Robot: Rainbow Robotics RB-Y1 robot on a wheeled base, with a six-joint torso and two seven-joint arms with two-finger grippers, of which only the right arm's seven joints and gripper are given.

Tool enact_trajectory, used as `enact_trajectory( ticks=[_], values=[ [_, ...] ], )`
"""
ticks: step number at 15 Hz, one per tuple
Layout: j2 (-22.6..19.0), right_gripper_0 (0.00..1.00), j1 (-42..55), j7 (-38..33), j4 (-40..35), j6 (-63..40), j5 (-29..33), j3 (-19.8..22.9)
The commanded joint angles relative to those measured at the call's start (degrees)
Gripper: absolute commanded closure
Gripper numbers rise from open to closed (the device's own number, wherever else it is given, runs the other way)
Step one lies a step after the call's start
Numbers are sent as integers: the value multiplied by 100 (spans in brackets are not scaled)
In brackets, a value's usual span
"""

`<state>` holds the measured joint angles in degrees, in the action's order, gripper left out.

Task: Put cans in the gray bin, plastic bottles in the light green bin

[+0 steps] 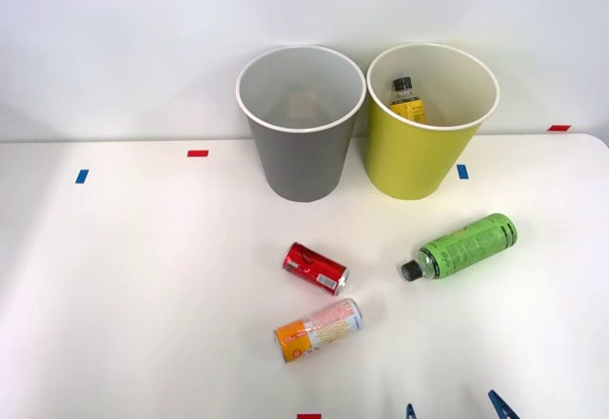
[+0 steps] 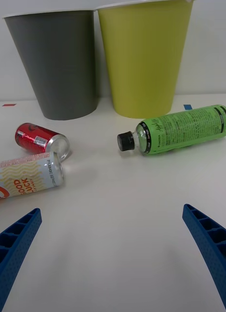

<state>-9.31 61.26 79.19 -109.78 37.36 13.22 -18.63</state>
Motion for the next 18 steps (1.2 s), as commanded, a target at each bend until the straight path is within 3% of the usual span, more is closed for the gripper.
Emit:
enact_trajectory(
  ticks=[1, 18],
  values=[
    [-1, 0, 0, 0, 0, -1, -3, 0],
    [-1, 0, 0, 0, 0, -1, -3, 0]
  ],
)
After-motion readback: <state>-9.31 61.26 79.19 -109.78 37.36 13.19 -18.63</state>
